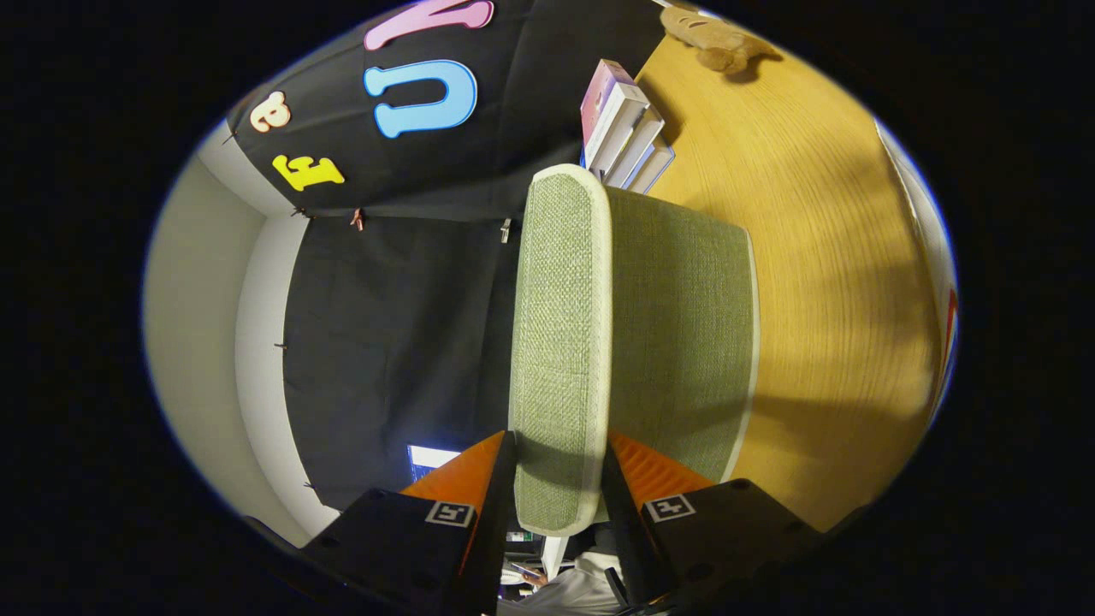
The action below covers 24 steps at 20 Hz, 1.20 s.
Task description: Open the storage box then place both shoes into the box .Put the left shoe in first, then the right shoe, with the right side of both shoes facing outward in a uniform manner.
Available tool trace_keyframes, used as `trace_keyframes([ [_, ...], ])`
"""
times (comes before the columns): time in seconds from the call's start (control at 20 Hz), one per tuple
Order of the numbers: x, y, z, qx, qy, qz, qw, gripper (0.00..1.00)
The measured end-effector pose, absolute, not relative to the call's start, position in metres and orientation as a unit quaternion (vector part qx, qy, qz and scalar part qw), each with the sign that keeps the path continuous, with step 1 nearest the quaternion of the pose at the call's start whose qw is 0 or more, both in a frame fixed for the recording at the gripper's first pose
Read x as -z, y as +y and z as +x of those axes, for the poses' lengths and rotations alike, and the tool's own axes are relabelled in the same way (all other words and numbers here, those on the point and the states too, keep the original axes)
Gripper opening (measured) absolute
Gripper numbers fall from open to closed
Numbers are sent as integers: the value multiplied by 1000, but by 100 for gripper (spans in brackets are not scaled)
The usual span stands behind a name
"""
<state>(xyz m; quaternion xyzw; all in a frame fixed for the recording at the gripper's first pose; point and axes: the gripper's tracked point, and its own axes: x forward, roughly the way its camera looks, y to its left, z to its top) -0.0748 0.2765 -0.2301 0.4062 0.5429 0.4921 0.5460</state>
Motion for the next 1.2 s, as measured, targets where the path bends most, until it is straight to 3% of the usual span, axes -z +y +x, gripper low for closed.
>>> trace_keyframes([
  [0.1, 226, 273, -76, -492, 548, 411, 537, 45],
  [0.3, 221, 270, -78, -485, 553, 410, 540, 45],
  [0.4, 214, 273, -69, -469, 552, 430, 539, 14],
  [0.55, 212, 272, -67, -455, 563, 427, 542, 6],
  [0.85, 205, 287, -69, -451, 563, 388, 574, 5],
  [1.2, 139, 308, -72, -463, 544, 356, 602, 5],
])
